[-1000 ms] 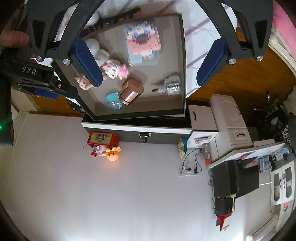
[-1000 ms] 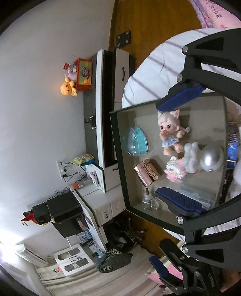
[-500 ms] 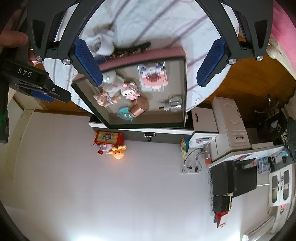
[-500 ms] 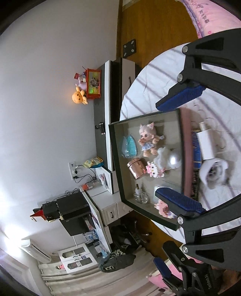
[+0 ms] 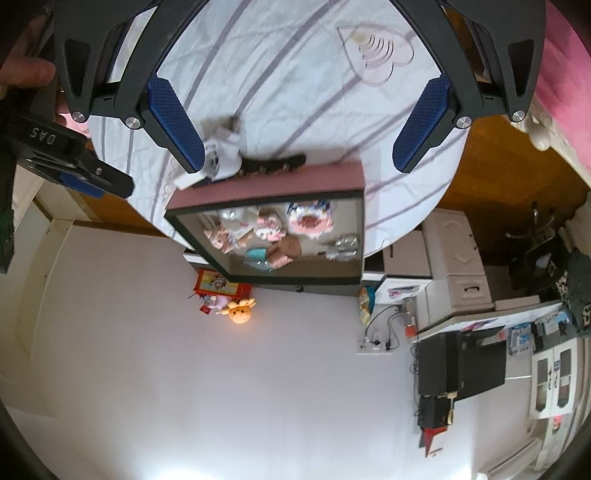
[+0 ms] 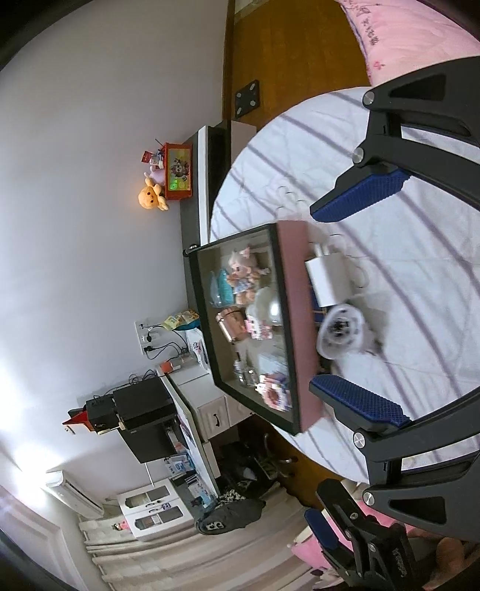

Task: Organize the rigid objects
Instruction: 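Withdraw both open tools from the pink box toward the fan and charger, then grasp the white fan with the left tool while the right tool grasps the white charger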

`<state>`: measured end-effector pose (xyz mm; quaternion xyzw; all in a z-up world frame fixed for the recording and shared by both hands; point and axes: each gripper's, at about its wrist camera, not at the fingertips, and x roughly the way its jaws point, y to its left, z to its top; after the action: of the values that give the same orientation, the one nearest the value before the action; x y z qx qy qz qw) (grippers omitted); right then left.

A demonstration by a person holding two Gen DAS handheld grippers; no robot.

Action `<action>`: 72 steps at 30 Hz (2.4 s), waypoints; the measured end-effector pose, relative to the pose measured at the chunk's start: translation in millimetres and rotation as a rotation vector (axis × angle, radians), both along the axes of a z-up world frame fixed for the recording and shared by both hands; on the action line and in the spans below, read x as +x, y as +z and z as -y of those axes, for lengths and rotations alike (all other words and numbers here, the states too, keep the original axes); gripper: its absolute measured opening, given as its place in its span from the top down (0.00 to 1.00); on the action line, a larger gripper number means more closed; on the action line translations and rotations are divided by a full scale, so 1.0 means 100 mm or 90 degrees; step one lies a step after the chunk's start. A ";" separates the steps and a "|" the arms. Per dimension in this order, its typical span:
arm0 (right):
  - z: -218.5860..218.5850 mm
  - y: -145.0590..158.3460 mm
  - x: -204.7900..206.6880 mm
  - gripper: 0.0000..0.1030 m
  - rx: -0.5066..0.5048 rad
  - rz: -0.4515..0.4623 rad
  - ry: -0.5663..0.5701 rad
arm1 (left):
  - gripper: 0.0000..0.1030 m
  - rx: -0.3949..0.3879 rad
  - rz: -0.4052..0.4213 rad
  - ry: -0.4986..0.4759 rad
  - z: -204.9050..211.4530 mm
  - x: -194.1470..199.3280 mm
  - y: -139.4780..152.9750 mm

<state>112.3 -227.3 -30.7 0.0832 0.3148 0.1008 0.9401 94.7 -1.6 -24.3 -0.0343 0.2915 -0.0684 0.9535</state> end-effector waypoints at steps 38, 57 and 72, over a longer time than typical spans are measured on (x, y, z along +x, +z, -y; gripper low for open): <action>0.42 -0.64 0.08 0.16 0.005 -0.084 -0.054 | 0.00 0.048 -0.104 -0.070 0.86 0.59 -0.82; 0.38 -0.79 0.42 0.16 -0.013 -0.116 -0.031 | 0.29 -0.022 -0.145 -0.105 0.84 0.96 -0.93; -0.13 -0.88 0.91 0.17 -0.086 -0.139 0.028 | 0.29 -0.038 -0.125 -0.044 0.34 0.77 -0.94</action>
<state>203.0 -214.3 -118.4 0.0231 0.4231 0.0903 0.9013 172.0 -35.6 -118.4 -0.0590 0.3822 -0.1060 0.9161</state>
